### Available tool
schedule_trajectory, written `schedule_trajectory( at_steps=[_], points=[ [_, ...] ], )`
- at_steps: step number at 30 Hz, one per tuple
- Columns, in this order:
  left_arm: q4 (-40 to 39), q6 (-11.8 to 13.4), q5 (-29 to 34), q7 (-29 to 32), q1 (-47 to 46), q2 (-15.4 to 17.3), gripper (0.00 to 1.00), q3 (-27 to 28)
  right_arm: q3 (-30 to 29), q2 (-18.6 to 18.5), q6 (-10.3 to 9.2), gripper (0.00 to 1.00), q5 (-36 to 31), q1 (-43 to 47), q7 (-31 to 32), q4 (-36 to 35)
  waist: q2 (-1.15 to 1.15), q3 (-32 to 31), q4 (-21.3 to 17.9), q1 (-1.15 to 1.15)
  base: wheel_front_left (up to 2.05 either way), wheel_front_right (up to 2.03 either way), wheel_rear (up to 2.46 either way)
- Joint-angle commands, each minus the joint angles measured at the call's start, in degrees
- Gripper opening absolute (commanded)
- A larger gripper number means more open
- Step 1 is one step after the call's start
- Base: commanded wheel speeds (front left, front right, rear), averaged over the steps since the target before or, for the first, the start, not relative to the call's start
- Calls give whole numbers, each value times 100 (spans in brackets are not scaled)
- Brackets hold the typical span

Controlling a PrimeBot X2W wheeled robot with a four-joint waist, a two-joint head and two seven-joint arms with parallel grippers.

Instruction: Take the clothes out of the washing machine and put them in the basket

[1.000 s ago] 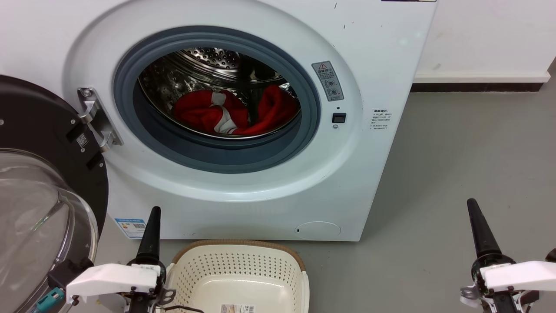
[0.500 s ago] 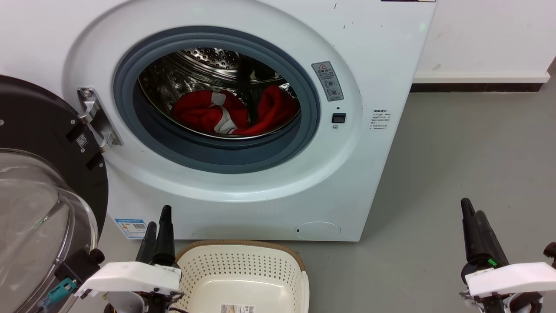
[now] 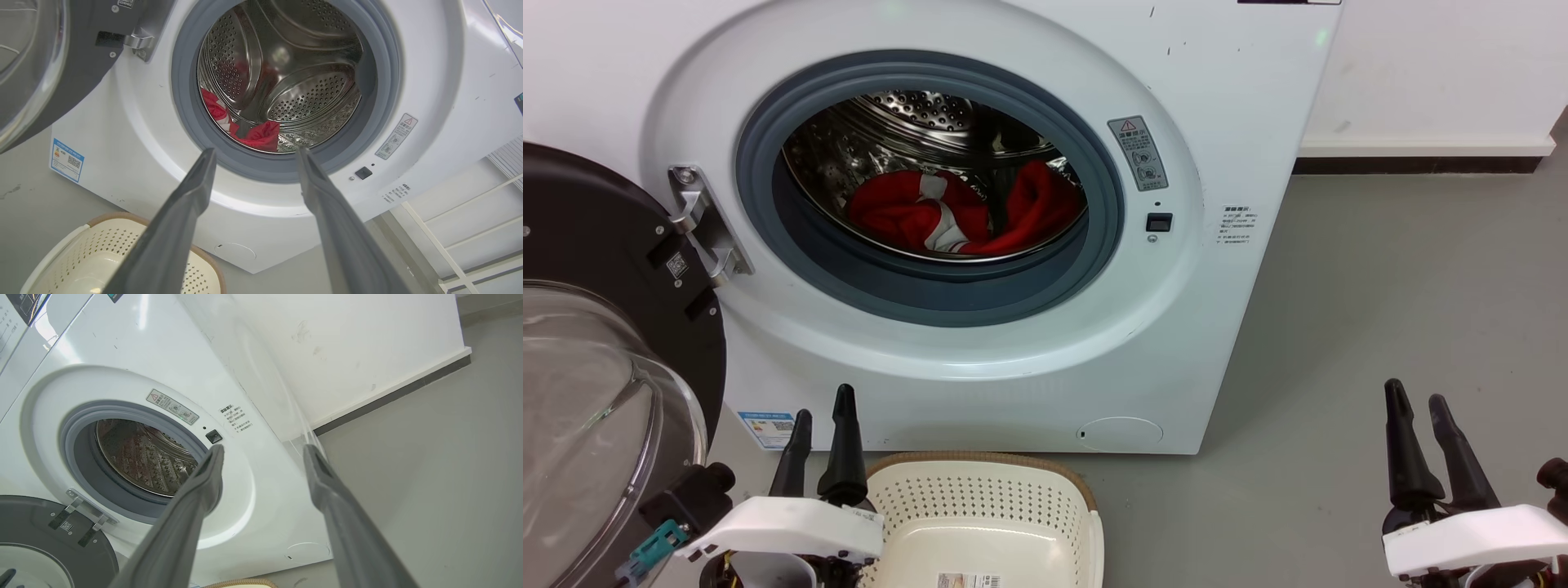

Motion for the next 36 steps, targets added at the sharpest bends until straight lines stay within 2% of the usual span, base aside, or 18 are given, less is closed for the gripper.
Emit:
schedule_trajectory(
  at_steps=[1, 11, 36],
  points=[
    [-113, 19, 169, -58, -12, 11, 100, -20, 12, -11, 1, 100, -207, 10, -59, -115, 0, -3, 0, 0, 0, 0, 0],
    [-224, 50, 1086, -288, 147, 11, 100, -87, 80, -10, 1, 100, -1267, 200, -284, -364, 0, -25, -15, 0, 0, 0, 0],
    [-325, 158, 2266, -618, 321, 12, 100, -183, 40, -9, 0, 100, -2542, 437, -616, -744, 0, -39, -31, 0, 0, 0, 0]
  ],
)
